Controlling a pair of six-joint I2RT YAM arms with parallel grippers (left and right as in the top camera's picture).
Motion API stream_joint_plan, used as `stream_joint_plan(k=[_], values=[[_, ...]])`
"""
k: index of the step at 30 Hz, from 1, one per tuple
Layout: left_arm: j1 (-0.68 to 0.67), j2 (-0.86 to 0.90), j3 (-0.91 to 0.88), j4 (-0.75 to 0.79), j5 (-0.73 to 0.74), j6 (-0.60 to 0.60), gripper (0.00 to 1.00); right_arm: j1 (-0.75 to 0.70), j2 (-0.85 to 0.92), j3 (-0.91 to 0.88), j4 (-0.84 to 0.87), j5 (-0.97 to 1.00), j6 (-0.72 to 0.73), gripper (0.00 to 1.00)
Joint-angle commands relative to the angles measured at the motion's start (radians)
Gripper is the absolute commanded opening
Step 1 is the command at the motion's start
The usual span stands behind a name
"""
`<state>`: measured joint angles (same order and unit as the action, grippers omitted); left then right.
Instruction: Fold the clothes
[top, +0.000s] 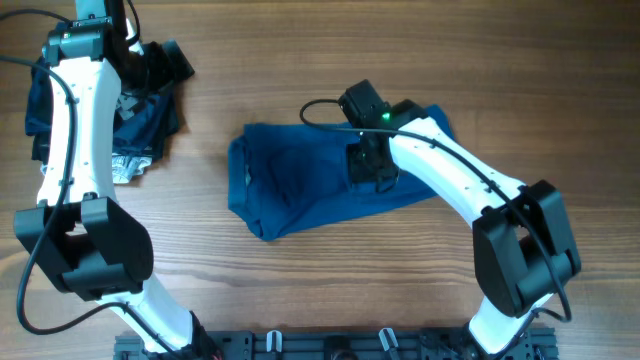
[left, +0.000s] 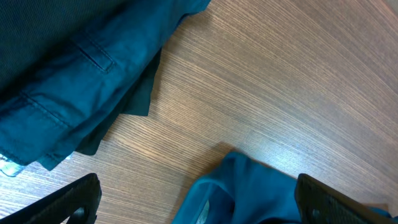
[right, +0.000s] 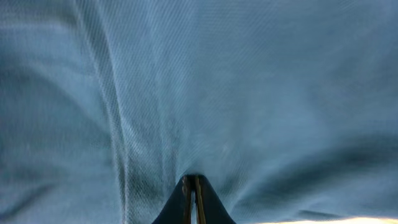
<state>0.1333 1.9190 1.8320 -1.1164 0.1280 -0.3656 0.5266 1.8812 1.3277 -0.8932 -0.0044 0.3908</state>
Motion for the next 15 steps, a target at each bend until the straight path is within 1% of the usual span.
stream_joint_plan(k=[1, 3, 5, 7, 8, 10, 11, 13, 15], values=[[0.006, 0.013, 0.005, 0.002, 0.008, -0.013, 1.0, 0.002, 0.011, -0.087, 0.046, -0.109, -0.047, 0.05], [0.006, 0.013, 0.005, 0.002, 0.008, -0.013, 1.0, 0.002, 0.011, -0.134, 0.086, -0.109, -0.05, 0.06], [0.006, 0.013, 0.005, 0.002, 0.008, -0.013, 1.0, 0.002, 0.01, -0.135, 0.097, -0.11, -0.072, 0.04], [0.006, 0.013, 0.005, 0.002, 0.008, -0.013, 1.0, 0.002, -0.012, -0.064, 0.09, -0.14, -0.183, 0.05], [0.006, 0.013, 0.005, 0.002, 0.008, -0.013, 1.0, 0.002, -0.03, -0.006, 0.07, -0.135, -0.198, 0.06], [0.006, 0.013, 0.005, 0.002, 0.008, -0.013, 1.0, -0.003, -0.085, 0.124, 0.05, -0.13, -0.205, 0.08], [0.006, 0.013, 0.005, 0.002, 0.008, -0.013, 1.0, -0.011, -0.107, 0.174, 0.067, -0.126, -0.202, 0.1], [0.006, 0.013, 0.005, 0.002, 0.008, -0.013, 1.0, -0.025, -0.118, 0.197, 0.15, -0.08, -0.19, 0.1], [0.006, 0.013, 0.005, 0.002, 0.008, -0.013, 1.0, -0.037, -0.087, 0.192, 0.193, -0.055, -0.165, 0.1]])
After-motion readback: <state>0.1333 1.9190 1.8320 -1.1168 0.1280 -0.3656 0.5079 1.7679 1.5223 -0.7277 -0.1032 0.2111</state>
